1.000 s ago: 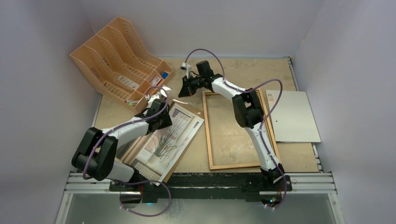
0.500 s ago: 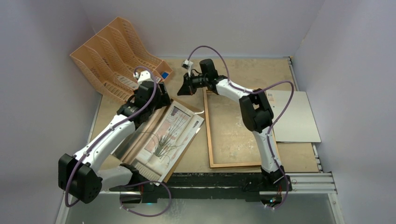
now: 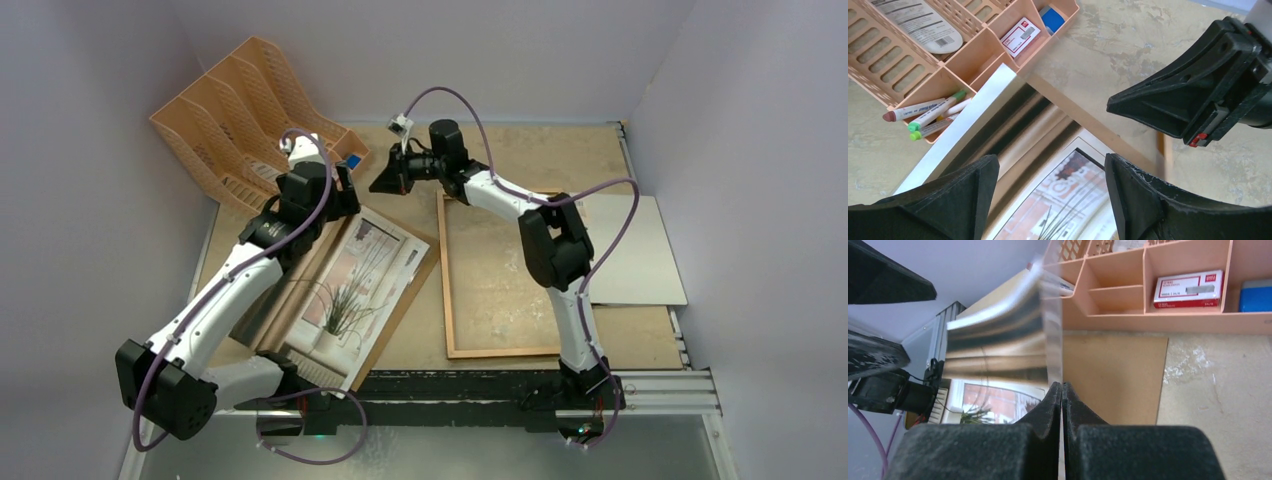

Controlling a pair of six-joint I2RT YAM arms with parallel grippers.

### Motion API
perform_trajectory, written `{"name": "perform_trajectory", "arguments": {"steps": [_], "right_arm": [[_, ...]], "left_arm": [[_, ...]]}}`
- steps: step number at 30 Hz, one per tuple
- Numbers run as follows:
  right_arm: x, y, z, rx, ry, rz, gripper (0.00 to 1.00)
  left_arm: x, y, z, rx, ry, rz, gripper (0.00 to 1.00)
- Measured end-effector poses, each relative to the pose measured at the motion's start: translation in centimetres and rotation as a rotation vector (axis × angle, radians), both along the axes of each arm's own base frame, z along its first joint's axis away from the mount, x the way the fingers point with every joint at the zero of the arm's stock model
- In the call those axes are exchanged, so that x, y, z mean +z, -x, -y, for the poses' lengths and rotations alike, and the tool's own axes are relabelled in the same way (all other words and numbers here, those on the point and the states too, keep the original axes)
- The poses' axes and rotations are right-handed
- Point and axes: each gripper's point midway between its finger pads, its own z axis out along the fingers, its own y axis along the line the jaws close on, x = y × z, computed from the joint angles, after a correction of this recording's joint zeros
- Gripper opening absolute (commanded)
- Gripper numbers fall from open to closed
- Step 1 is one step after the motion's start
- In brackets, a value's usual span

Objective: Put the photo into the frame

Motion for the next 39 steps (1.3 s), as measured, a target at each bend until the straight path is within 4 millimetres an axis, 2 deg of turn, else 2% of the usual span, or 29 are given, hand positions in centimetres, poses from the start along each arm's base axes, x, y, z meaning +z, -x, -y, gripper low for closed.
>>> {"name": "perform_trajectory", "arguments": {"steps": [5, 8, 15, 20, 25, 29, 34, 39], "right_arm": [[2.1, 0.0, -0.4, -0.011, -0.039, 0.02, 0.0], [2.5, -0.3, -0.5, -0.028, -0.05, 0.027, 0.0], [2.3, -0.7, -0.4, -0.057, -0.039, 0.014, 0.0], [1.0, -2.3, 0.5, -0.176, 0.031, -0.016, 0.0], [0.4, -4.1, 2.9, -0.339, 0.124, -0.005, 0.0], [2.7, -4.6, 4.9, -0.417, 0.152, 0.037, 0.0], [6.1, -5.3, 7.1, -0.5, 0.151, 0.097, 0.0], [6.9, -6.6, 9.5, -0.592, 0.187, 0.124, 0.0]], "left_arm": [[0.4, 0.4, -0.4, 0.01, -0.004, 0.004, 0.81], [0.7, 0.7, -0.8, 0.019, -0.008, 0.009, 0.81], [1.0, 1.0, -1.1, 0.027, -0.011, 0.013, 0.81], [0.7, 1.1, -0.7, 0.022, 0.013, 0.007, 0.81], [-2.3, 1.6, 0.0, 0.003, 0.043, -0.058, 0.8], [-5.1, 2.4, 0.4, -0.006, 0.057, -0.128, 0.8], [-6.9, 3.0, 0.7, 0.0, 0.087, -0.168, 0.79], [-9.2, 4.0, 0.8, 0.001, 0.103, -0.219, 0.79]]}}
